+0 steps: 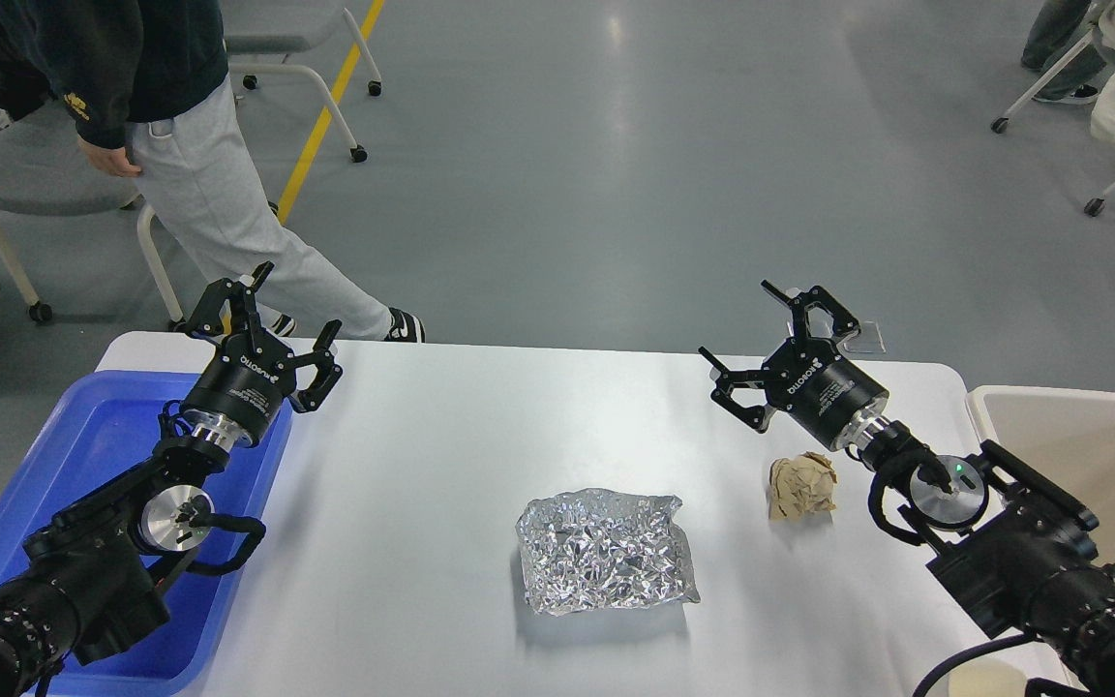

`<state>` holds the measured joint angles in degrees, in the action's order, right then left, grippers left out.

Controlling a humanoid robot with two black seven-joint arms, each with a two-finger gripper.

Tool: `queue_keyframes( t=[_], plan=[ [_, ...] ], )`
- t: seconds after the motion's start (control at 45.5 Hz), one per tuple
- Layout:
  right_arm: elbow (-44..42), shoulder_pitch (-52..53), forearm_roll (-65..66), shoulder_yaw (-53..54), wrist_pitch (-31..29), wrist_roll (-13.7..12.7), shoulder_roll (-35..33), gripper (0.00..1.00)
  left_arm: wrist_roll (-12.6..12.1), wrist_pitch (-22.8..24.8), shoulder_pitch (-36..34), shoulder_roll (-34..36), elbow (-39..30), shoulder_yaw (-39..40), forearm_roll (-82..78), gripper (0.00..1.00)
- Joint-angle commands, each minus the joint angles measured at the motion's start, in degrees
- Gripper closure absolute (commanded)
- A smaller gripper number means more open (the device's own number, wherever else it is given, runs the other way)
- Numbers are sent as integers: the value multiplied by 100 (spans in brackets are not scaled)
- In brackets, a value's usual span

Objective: Tidy desktop

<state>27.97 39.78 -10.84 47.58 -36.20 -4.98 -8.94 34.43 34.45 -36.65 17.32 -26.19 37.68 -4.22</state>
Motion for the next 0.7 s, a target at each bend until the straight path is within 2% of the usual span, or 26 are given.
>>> queue_keyframes(
  t=[0.0,0.154,0.286,0.44,0.527,0.681],
  plan=[
    [270,65,21,-12,35,-29,-274,0,2,0,0,0,0,-7,0,0],
    [753,65,275,-21,105,-38,-661,0,2,0,0,0,0,-7,0,0],
    [1456,117,600,-21,517,-64,-1135,0,2,0,0,0,0,-7,0,0],
    [2168,302,1101,-56,720,-161,-1663,0,2,0,0,0,0,2,0,0],
    [2423,513,1172,-258,913,-266,-1935,0,2,0,0,0,0,2,0,0],
    [2801,1031,1233,-916,1159,-275,-2173,0,2,0,0,0,0,2,0,0]
  ],
)
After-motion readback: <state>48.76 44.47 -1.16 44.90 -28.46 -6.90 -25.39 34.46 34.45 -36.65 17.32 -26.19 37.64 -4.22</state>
